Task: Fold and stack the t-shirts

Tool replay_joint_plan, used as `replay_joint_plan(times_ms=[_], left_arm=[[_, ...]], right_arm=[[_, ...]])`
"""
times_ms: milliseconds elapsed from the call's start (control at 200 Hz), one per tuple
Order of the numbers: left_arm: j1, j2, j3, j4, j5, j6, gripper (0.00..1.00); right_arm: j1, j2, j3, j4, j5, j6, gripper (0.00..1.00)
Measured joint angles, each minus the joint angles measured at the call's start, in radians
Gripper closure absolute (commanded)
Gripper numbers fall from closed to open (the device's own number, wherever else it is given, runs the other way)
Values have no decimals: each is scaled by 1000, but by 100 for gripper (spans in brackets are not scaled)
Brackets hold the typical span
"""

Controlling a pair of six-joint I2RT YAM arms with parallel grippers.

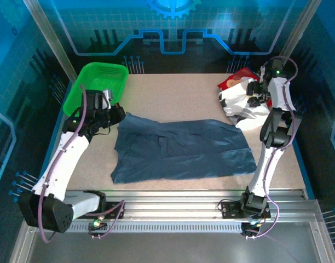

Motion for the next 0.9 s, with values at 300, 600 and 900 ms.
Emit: replay_joint_plan(times_ms=[300,600,900], left_arm=[[16,-3,-9,-39,-14,4,100],[32,-5,-23,-38,-22,4,100],[32,-5,-31,-37,-22,5,100]], right_arm=[[0,105,99,-10,-54,10,70],[0,112,141,-26,-106,30,100],[0,126,267,8,-158,83,100]])
